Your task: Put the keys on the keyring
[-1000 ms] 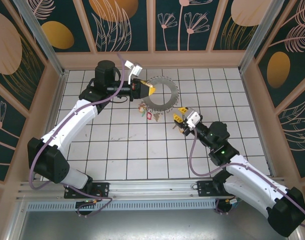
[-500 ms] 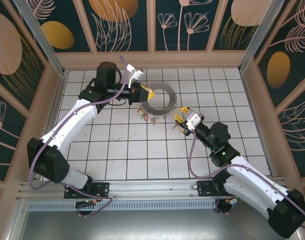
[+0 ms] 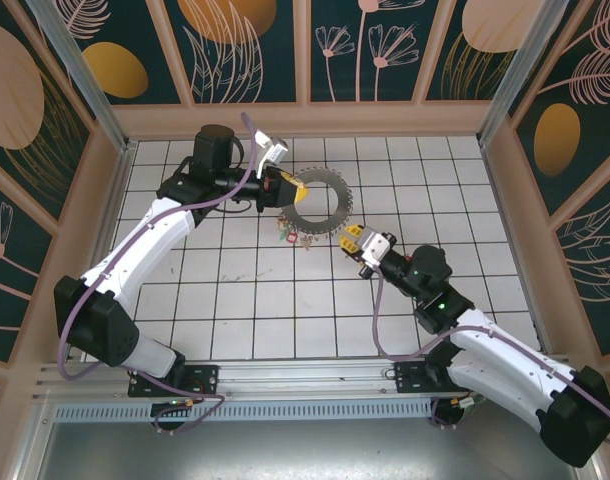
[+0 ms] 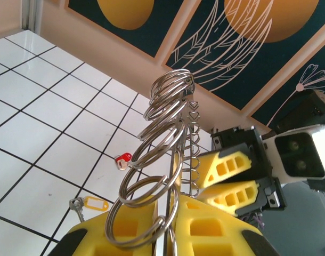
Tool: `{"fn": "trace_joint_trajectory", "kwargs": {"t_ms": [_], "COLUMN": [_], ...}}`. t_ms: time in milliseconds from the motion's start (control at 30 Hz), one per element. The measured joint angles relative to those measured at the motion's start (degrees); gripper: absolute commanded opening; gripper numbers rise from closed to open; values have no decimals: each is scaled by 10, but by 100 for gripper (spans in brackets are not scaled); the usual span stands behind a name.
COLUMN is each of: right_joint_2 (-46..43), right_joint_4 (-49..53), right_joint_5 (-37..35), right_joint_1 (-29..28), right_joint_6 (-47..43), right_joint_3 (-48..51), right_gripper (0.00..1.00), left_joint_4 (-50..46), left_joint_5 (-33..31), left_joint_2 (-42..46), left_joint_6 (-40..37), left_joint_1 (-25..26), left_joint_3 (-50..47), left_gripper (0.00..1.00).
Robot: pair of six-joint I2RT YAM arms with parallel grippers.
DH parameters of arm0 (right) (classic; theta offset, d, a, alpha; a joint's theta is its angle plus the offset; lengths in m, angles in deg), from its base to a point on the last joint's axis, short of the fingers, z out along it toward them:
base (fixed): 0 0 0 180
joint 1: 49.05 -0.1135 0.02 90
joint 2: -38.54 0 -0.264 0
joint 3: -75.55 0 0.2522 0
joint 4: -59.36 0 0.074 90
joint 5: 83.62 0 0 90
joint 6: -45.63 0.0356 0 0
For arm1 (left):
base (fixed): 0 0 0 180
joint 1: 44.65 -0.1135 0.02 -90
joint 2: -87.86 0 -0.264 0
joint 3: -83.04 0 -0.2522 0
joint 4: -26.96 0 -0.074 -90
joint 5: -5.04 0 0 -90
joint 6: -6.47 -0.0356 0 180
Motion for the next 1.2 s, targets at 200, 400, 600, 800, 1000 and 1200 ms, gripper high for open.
{"fn": "trace_joint_trajectory", "kwargs": {"t_ms": [200,400,600,800,1000,1200], "right_joint_2": [11,12,18,29,35,37], "right_joint_4": [-17,-34,-42,-61,-72,-86], "right_joint_5": [-26,-57,-59,-60,-68,-75], "right_joint_1": [-11,-12,-12,-12,-14,-14], "right_joint_6": [-8,-12,-14,-12,-10,-7], "right_joint_3": [6,11,11,13,16,20], "right_gripper": [20,20,20,20,18,17], "left_joint_4": [0,0,4,12,16,16], "left_joint_5": [0,0,0,0,0,0], "left_joint_2": [0,0,0,0,0,0], "left_joint_6": [0,3,11,16,21,25], "left_joint_1": [0,0,0,0,0,0], "left_joint_3": [0,0,0,0,0,0], "left_gripper": [1,1,1,1,1,1]}}
